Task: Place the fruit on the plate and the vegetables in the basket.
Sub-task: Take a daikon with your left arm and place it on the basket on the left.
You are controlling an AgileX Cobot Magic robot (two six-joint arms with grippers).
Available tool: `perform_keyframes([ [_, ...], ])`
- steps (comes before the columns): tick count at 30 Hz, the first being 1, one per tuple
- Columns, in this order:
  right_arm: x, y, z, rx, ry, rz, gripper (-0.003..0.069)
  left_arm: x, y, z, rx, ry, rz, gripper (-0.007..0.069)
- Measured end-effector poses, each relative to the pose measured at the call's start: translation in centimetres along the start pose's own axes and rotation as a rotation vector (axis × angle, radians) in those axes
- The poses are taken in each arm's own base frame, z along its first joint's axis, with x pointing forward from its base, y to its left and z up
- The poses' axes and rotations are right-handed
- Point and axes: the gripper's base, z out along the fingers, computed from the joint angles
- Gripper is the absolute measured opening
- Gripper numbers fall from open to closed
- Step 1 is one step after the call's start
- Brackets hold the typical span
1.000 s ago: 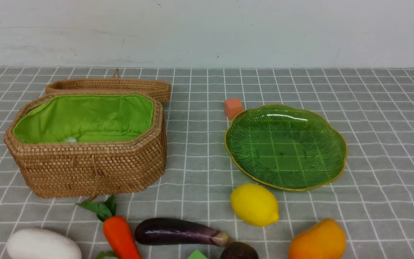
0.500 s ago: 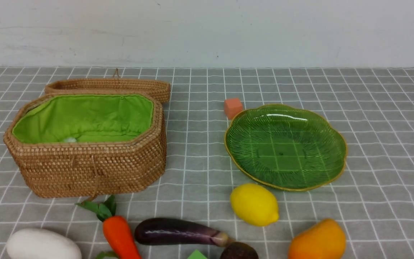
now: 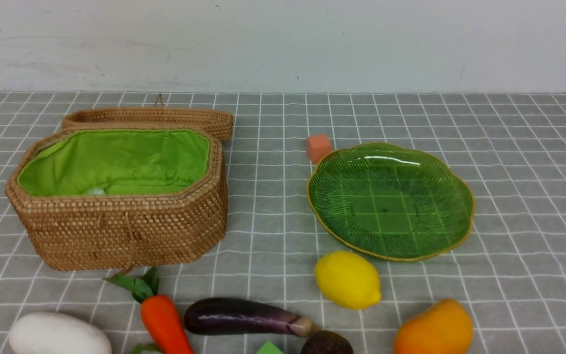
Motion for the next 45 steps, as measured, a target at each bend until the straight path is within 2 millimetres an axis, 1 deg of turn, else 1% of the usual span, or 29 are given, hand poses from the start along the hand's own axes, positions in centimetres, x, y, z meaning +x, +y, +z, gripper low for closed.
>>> perform_keyframes([
  [9, 0.0, 0.0, 0.0, 0.000, 0.000, 0.000, 0.0241, -0.1, 0.0, 0.0, 0.002, -0.006, -0.001, 0.0239],
  [14, 0.0, 0.0, 0.0, 0.000, 0.000, 0.000, 0.0241, -1.0, -0.3, 0.0, 0.039, -0.107, -0.058, 0.0239],
  [16, 0.0, 0.0, 0.0, 0.000, 0.000, 0.000, 0.0241, -1.4, -0.4, -0.1, 0.057, -0.150, -0.089, 0.0239],
  [19, 0.0, 0.0, 0.0, 0.000, 0.000, 0.000, 0.0241, -2.7, -0.8, -0.4, 0.130, -0.292, -0.263, 0.0239],
  [20, 0.0, 0.0, 0.0, 0.000, 0.000, 0.000, 0.0241, -2.8, -0.8, -0.5, 0.135, -0.302, -0.272, 0.0239],
  [21, 0.0, 0.0, 0.0, 0.000, 0.000, 0.000, 0.0241, -3.6, -0.9, -0.8, 0.169, -0.385, -0.326, 0.0239],
  [23, 0.0, 0.0, 0.0, 0.000, 0.000, 0.000, 0.0241, -4.3, -1.0, -1.1, 0.199, -0.465, -0.359, 0.0239],
  [25, 0.0, 0.0, 0.0, 0.000, 0.000, 0.000, 0.0241, -5.4, -1.2, -1.8, 0.219, -0.500, -0.374, 0.0239],
  [26, 0.0, 0.0, 0.0, 0.000, 0.000, 0.000, 0.0241, -5.6, -1.3, -1.9, 0.221, -0.504, -0.374, 0.0239],
  [27, 0.0, 0.0, 0.0, 0.000, 0.000, 0.000, 0.0241, -6.3, -1.5, -2.3, 0.230, -0.520, -0.376, 0.0239],
  [28, 0.0, 0.0, 0.0, 0.000, 0.000, 0.000, 0.0241, -7.5, -1.7, -3.1, 0.244, -0.544, -0.376, 0.0239],
  [30, 0.0, 0.0, 0.0, 0.000, 0.000, 0.000, 0.0241, -11.0, -2.7, -5.7, 0.279, -0.595, -0.368, 0.0239],
  [31, 0.0, 0.0, 0.0, 0.000, 0.000, 0.000, 0.0241, -11.6, -2.8, -6.1, 0.280, -0.594, -0.364, 0.0239],
  [32, 0.0, 0.0, 0.0, 0.000, 0.000, 0.000, 0.0241, -13.7, -3.4, -7.1, 0.276, -0.559, -0.359, 0.0239],
  [33, 0.0, 0.0, 0.0, 0.000, 0.000, 0.000, 0.0241, -14.4, -3.7, -7.0, 0.258, -0.499, -0.356, 0.0239],
  [34, 0.0, 0.0, 0.0, 0.000, 0.000, 0.000, 0.0241, -14.7, -3.8, -7.2, 0.263, -0.509, -0.356, 0.0239],
  [35, 0.0, 0.0, 0.0, 0.000, 0.000, 0.000, 0.0241, -15.8, -4.1, -6.9, 0.231, -0.411, -0.350, 0.0239],
  [36, 0.0, 0.0, 0.0, 0.000, 0.000, 0.000, 0.0241, -15.9, -4.2, -6.4, 0.210, -0.355, -0.346, 0.0239],
  [37, 0.0, 0.0, 0.0, 0.000, 0.000, 0.000, 0.0241, -16.6, -4.4, -5.5, 0.162, -0.248, -0.325, 0.0239],
  [39, 0.0, 0.0, 0.0, 0.000, 0.000, 0.000, 0.0241, -16.8, -4.3, -3.8, 0.085, -0.110, -0.285, 0.0239],
  [41, 0.0, 0.0, 0.0, 0.000, 0.000, 0.000, 0.0241, -16.7, -4.2, -2.2, 0.037, -0.020, -0.280, 0.0239],
  [43, 0.0, 0.0, 0.0, 0.000, 0.000, 0.000, 0.0241, -16.3, -4.2, -0.4, -0.002, 0.082, -0.359, 0.0239],
  [44, 0.0, 0.0, 0.0, 0.000, 0.000, 0.000, 0.0241, -16.1, -4.2, 0.0, -0.016, 0.115, -0.385, 0.0239],
  [45, 0.0, 0.0, 0.0, 0.000, 0.000, 0.000, 0.0241, -15.6, -4.1, 1.0, -0.052, 0.188, -0.429, 0.0239],
])
